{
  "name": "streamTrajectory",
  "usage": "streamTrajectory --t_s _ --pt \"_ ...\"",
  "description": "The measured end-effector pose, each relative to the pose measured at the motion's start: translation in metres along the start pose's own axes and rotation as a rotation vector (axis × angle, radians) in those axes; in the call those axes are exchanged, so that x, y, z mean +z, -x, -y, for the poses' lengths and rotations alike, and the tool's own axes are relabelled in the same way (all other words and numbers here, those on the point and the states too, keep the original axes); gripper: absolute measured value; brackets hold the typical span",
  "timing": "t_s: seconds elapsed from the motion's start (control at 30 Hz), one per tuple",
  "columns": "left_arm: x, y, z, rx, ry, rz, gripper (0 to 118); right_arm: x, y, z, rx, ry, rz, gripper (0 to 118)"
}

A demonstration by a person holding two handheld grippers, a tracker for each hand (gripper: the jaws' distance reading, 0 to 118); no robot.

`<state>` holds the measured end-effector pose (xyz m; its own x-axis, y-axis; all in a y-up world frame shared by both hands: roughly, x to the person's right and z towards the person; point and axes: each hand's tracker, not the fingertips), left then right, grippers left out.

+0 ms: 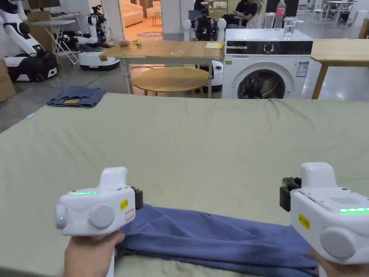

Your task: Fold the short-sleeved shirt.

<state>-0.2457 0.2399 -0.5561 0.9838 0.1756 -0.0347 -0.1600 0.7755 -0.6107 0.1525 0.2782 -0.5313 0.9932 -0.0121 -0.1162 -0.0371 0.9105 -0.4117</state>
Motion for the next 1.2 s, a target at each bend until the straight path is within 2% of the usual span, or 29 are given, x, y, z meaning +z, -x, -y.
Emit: streamTrajectory --t_s 0.07,0.1,0.13,0.17,0.2,0.27,0.33,0.43,0.47,0.53,0.57,0.6,0.63,0.67,0.7,0.77,0.87,0.93,1.07,1.2 --pt "-0.001 0.028 0.008 0.059 0.031 0.036 0 -0.003 0.003 0.002 -0.001 0.013 -0.007 0" --pt "-0.001 0.042 0.012 0.113 0.052 0.082 11 -0.005 0.005 0.004 0.003 0.024 -0.012 0" --pt "-0.003 0.056 0.016 0.178 0.062 0.108 47 -0.007 0.007 0.006 0.009 0.03 -0.014 0" --pt "-0.006 0.067 0.021 0.223 0.076 0.113 105 -0.007 0.008 0.008 0.011 0.033 -0.015 0" --pt "-0.005 0.082 0.027 0.264 0.115 0.129 118 -0.01 0.008 0.008 0.011 0.038 -0.021 0" --pt "-0.013 0.092 0.05 0.464 0.102 0.175 116 -0.011 0.009 0.011 0.01 0.045 -0.023 0" --pt "-0.034 0.106 0.076 0.661 0.174 0.31 116 -0.012 0.008 0.012 0.003 0.056 -0.035 0" --pt "-0.065 0.098 0.104 0.856 0.246 0.562 116 -0.012 0.007 0.015 -0.006 0.065 -0.039 0" --pt "-0.067 0.093 0.107 0.884 0.169 0.641 116 -0.013 0.007 0.015 -0.008 0.067 -0.039 0" --pt "-0.074 0.089 0.105 0.975 0.135 0.689 115 -0.013 0.007 0.016 -0.011 0.07 -0.037 0" --pt "-0.082 0.084 0.105 1.033 0.12 0.713 107 -0.014 0.007 0.016 -0.014 0.072 -0.039 0" --pt "-0.089 0.08 0.105 1.067 0.127 0.716 86 -0.014 0.007 0.016 -0.015 0.074 -0.045 0" --pt "-0.094 0.073 0.105 1.096 0.163 0.673 42 -0.015 0.008 0.017 -0.016 0.079 -0.047 0" --pt "-0.1 0.065 0.107 1.108 0.218 0.611 7 -0.016 0.008 0.017 -0.016 0.083 -0.05 0" --pt "-0.105 0.054 0.111 1.074 0.254 0.556 7 -0.016 0.009 0.018 -0.013 0.086 -0.05 0" --pt "-0.097 0.049 0.107 0.955 0.174 0.544 7 -0.016 0.009 0.02 -0.009 0.088 -0.048 0" --pt "-0.076 0.067 0.088 0.939 0.076 0.425 7 -0.014 0.005 0.021 -0.006 0.092 -0.04 0" --pt "-0.061 0.089 0.073 0.867 0.039 0.348 7 -0.013 0.001 0.021 -0.007 0.096 -0.039 0" --pt "-0.023 0.087 0.039 0.446 -0.008 0.186 7 -0.006 -0.004 0.022 -0.016 0.091 -0.035 0" --pt "0.006 0.01 0.027 -0.103 -0.073 0.121 7 -0.002 -0.006 0.022 -0.01 0.092 -0.041 0"
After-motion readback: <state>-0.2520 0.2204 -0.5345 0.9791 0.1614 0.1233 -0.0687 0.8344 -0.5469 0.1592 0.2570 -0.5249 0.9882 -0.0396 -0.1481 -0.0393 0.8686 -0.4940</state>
